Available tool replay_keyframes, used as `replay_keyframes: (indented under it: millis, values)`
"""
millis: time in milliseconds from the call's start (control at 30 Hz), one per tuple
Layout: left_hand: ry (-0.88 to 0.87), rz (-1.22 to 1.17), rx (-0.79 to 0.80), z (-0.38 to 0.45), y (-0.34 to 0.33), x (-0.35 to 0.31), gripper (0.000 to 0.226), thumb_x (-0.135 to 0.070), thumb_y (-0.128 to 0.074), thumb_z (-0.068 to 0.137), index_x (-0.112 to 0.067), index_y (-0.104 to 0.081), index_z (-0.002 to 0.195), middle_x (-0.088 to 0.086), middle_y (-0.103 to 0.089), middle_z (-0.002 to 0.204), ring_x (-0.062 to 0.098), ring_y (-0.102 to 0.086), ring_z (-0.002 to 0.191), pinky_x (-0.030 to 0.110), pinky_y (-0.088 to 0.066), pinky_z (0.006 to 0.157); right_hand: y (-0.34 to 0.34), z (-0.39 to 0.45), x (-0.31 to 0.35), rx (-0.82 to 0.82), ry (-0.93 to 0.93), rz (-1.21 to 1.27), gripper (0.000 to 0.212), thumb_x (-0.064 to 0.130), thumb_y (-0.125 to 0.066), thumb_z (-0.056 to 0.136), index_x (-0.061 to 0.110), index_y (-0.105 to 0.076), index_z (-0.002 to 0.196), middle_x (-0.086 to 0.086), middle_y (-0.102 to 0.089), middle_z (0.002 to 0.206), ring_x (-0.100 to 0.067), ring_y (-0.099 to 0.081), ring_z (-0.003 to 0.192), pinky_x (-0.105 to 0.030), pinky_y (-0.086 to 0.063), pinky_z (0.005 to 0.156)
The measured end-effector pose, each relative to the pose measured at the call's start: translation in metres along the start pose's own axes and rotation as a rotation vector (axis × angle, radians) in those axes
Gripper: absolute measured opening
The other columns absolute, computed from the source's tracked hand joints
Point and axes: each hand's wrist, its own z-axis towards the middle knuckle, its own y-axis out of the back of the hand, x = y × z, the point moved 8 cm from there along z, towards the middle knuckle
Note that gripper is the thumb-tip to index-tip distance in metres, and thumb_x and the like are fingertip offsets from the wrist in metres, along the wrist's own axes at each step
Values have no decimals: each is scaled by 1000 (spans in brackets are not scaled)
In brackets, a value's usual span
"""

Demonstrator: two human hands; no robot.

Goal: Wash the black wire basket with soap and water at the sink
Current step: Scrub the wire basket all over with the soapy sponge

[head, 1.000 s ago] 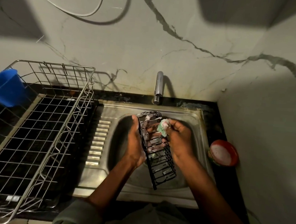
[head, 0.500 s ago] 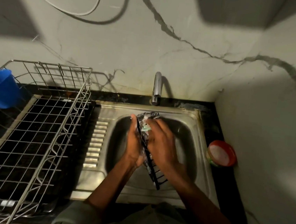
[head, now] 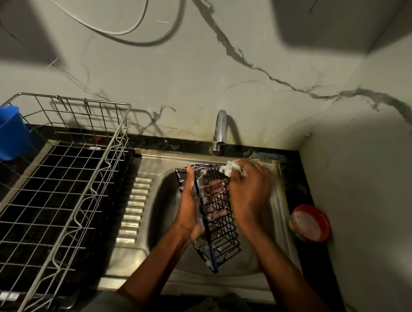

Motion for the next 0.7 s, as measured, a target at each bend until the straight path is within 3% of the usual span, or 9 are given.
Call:
replay_keyframes:
  millis: [100,167,233,333,400,467,533,633,700]
  values:
    - [-6,-109,-13,-3,-4,4,73,-73,-35,101,-17,-74,126,16,-71,131,31,-67,123,48,-52,107,-21,-25,39,139,201,62,19,15,-72,87,23,-75,104,8,-70,102,-11,-61,96,-26,-51,82]
    - [-5,-199,-30,1,0,1,68,-67,-40,103,-12,-78,115,16,-71,121,30,-67,116,45,-43,114,-27,-41,44,209,274,92,21,9,-70,85,21,-78,100,8,-69,99,-13,-59,94,-27,-51,80]
    - [-28,-250,-23,3,2,-12,75,-73,-45,98,-7,-71,124,21,-64,126,34,-61,118,50,-33,121,-26,-45,27,237,268,51,25,4,-71,81,21,-79,97,7,-72,99,-16,-60,92,-27,-50,78]
    - [-18,-277,-40,13,6,-15,90,-80,-49,92,-4,-61,140,31,-48,149,47,-46,136,62,-21,125,-25,-58,-3,374,225,-26,26,9,-73,83,27,-78,100,11,-72,101,-12,-61,92,-31,-53,79]
    - [-14,-282,-109,13,11,-10,88,-81,-44,93,-8,-67,136,30,-47,154,46,-48,137,66,-27,121,-26,-60,-11,442,176,-49,23,16,-74,87,30,-76,105,11,-71,103,-6,-63,90,-30,-56,76]
    - [-13,-219,-146,8,10,-8,76,-82,-36,94,-24,-81,114,22,-65,139,39,-64,124,67,-46,107,-20,-43,-22,366,42,-91,24,19,-73,89,30,-72,111,9,-71,107,-4,-64,88,-19,-52,65]
    - [1,-189,-145,2,5,-8,75,-81,-30,96,-28,-83,101,15,-76,120,32,-74,108,59,-58,90,-12,-29,-24,261,-80,-53,26,18,-74,89,27,-71,114,8,-72,107,-4,-66,86,-12,-46,57]
    - [-17,-268,-147,12,8,-10,79,-76,-30,100,-18,-84,94,17,-73,113,30,-73,95,45,-57,89,-24,-51,14,369,120,80,20,12,-75,85,25,-75,100,10,-72,100,-5,-67,85,-18,-53,68]
    - [2,-302,-121,16,9,-9,80,-78,-35,97,-12,-77,113,19,-67,119,32,-69,102,46,-53,100,-24,-59,26,380,214,132,18,9,-74,82,23,-77,94,7,-73,96,-7,-66,84,-17,-52,71]
